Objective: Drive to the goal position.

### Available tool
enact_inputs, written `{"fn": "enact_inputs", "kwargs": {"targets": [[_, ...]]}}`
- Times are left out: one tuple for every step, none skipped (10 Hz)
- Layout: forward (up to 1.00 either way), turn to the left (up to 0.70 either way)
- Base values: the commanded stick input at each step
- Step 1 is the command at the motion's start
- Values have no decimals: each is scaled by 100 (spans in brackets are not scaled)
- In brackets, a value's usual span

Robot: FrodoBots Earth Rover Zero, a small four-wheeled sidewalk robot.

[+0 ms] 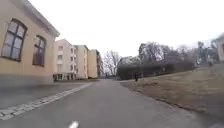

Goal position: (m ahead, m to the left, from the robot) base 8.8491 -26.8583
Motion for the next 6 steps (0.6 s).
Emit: {"fn": "enact_inputs", "kwargs": {"targets": [[100, 3], [100, 3], [100, 3], [100, 3], [100, 3], [100, 3]]}}
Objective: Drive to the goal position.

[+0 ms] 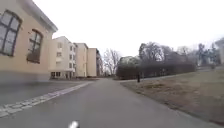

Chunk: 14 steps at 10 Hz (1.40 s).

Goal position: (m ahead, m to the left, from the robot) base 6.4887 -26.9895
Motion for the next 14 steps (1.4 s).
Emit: {"fn": "enact_inputs", "kwargs": {"targets": [[100, 3], [100, 3], [100, 3], [100, 3], [100, 3], [100, 3], [100, 3], [100, 3], [100, 3], [100, 3], [100, 3], [100, 3], [100, 3], [100, 3]]}}
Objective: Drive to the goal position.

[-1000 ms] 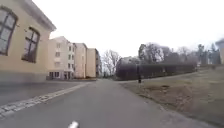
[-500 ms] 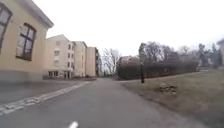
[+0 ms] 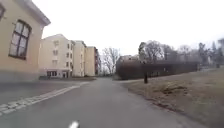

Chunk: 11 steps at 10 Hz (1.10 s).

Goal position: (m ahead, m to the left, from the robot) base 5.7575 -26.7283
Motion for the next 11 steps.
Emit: {"fn": "enact_inputs", "kwargs": {"targets": [[100, 3], [100, 3], [100, 3], [100, 3], [100, 3], [100, 3], [100, 3], [100, 3], [100, 3], [100, 3], [100, 3]]}}
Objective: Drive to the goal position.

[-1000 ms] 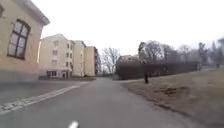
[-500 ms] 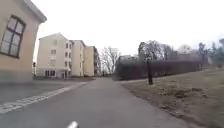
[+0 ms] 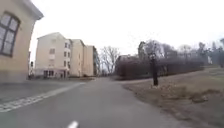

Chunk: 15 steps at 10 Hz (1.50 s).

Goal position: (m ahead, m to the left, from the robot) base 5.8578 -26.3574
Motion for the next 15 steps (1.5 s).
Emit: {"fn": "enact_inputs", "kwargs": {"targets": [[100, 3], [100, 3], [100, 3], [100, 3], [100, 3], [100, 3], [100, 3], [100, 3], [100, 3], [100, 3], [100, 3], [100, 3], [100, 3], [100, 3], [100, 3]]}}
